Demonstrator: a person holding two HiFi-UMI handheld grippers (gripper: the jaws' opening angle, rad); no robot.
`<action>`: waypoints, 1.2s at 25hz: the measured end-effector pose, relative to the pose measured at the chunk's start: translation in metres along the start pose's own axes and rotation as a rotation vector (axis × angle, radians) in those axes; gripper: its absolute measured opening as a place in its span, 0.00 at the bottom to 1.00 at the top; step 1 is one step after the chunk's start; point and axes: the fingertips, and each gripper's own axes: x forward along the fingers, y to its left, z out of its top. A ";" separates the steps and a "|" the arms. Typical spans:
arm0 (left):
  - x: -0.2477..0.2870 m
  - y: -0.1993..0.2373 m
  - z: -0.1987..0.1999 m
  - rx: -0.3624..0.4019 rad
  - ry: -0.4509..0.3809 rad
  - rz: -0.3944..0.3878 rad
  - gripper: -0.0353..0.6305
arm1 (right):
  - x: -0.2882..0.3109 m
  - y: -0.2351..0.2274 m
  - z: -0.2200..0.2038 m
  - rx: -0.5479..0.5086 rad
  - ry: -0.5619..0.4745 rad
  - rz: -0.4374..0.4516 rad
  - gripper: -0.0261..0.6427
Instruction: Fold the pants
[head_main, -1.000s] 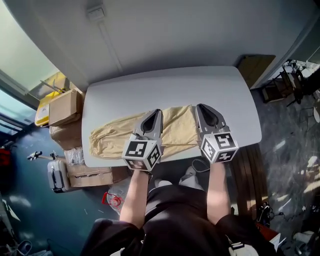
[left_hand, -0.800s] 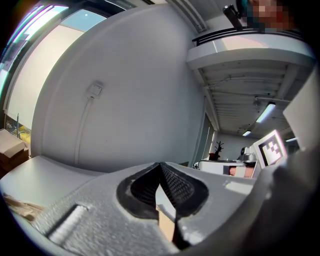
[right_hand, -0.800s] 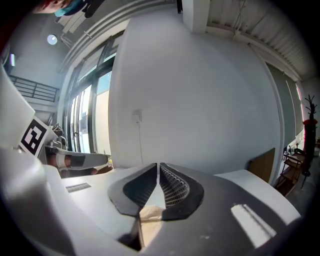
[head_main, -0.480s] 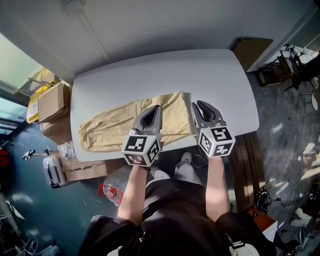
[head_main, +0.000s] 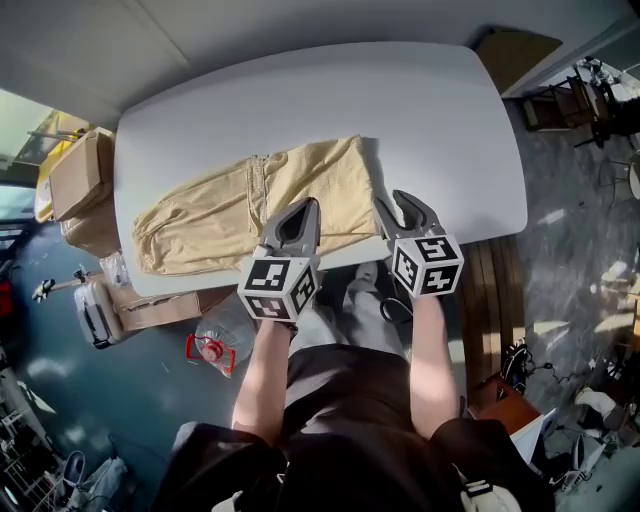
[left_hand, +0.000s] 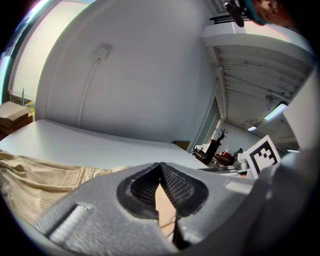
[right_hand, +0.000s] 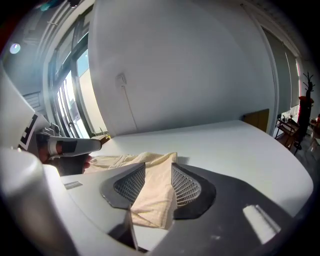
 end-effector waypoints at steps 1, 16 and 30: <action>0.001 0.001 -0.007 -0.010 0.011 0.004 0.06 | 0.004 -0.002 -0.010 0.010 0.022 0.002 0.30; 0.005 0.013 -0.057 -0.086 0.076 0.042 0.06 | 0.038 -0.009 -0.110 0.133 0.223 0.030 0.33; -0.001 0.018 -0.057 -0.097 0.065 0.086 0.06 | 0.044 0.001 -0.112 0.141 0.241 0.083 0.11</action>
